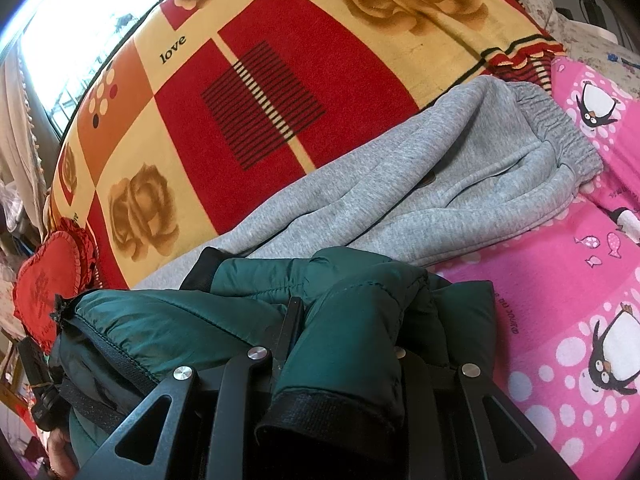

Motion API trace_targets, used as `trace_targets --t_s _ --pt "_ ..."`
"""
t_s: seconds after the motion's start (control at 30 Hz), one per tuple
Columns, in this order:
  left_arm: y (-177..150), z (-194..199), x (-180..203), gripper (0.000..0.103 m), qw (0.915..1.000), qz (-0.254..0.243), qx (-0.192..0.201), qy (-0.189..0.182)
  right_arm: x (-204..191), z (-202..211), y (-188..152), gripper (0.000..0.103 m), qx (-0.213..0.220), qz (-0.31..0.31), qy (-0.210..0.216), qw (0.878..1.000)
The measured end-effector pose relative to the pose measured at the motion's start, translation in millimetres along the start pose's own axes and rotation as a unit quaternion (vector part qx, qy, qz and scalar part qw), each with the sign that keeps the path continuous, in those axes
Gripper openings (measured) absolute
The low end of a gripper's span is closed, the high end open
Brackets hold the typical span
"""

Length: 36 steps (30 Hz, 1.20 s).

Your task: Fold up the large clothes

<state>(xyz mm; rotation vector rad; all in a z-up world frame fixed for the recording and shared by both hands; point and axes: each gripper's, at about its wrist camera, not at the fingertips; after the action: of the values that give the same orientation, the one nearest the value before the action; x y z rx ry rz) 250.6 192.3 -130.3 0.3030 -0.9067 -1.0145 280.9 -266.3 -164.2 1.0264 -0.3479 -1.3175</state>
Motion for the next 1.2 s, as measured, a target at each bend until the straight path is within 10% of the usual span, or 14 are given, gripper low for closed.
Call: trace_targets --t_s 0.7,0.93,1.03,1.2 --pt "11.3 1.4 2.5 0.017 0.9985 0.042 -0.034 0.012 -11.2 2.7 18.9 0.029 -0.056 0.019 -0.014 0.998" --pt "24.4 9.0 15.9 0.021 0.9963 0.045 -0.063 0.038 8.0 26.3 29.2 0.043 -0.060 -0.068 0.055 0.994" --pt "32.1 18.1 18.0 0.031 0.9955 0.045 -0.075 0.036 11.9 41.2 31.9 0.092 -0.037 -0.101 0.083 0.991" --pt "42.4 45.0 21.8 0.103 0.9962 0.031 -0.056 0.059 4.0 65.8 40.7 0.094 -0.020 -0.097 0.073 0.992"
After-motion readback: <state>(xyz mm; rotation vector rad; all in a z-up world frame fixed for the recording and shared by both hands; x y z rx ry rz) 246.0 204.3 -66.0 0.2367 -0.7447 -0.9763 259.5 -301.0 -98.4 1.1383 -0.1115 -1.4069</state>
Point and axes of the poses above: each gripper's, at about its wrist camera, not at the fingertips, and z roughly against the way its jaws point, x to its right, y to its top, and after that the axes turned 15 degrees about z, right-handed
